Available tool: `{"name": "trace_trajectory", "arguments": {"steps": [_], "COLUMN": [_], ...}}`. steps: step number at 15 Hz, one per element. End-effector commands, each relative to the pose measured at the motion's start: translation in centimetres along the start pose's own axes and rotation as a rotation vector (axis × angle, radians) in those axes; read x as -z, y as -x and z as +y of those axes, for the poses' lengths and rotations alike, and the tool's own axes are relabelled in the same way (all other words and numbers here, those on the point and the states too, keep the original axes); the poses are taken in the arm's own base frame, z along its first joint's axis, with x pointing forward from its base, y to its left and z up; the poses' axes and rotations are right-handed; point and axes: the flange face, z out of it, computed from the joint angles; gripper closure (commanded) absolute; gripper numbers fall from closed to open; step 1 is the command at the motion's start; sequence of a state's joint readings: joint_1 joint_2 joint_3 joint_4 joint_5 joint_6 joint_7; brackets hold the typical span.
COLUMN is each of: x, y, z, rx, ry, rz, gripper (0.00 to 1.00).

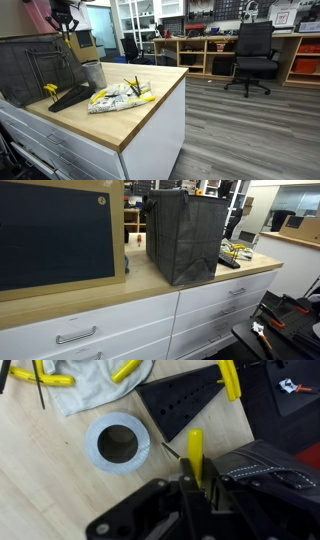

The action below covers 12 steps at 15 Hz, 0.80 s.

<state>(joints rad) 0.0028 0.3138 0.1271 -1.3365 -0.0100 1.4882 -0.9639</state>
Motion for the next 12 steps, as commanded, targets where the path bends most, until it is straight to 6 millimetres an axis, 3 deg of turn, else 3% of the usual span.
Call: {"name": "trace_trajectory", "arguments": {"steps": [1, 8, 12], "x": [-0.8, -4.7, -5.6], "y": [1.4, 0.8, 1.2], "z": [-1.2, -2.8, -4.7], "rx": [0.050, 0.117, 0.155], "ry": [-0.042, -0.082, -0.058], "rz": [-0.027, -0.085, -0.090], "gripper": [0.96, 0.96, 0.96]}}
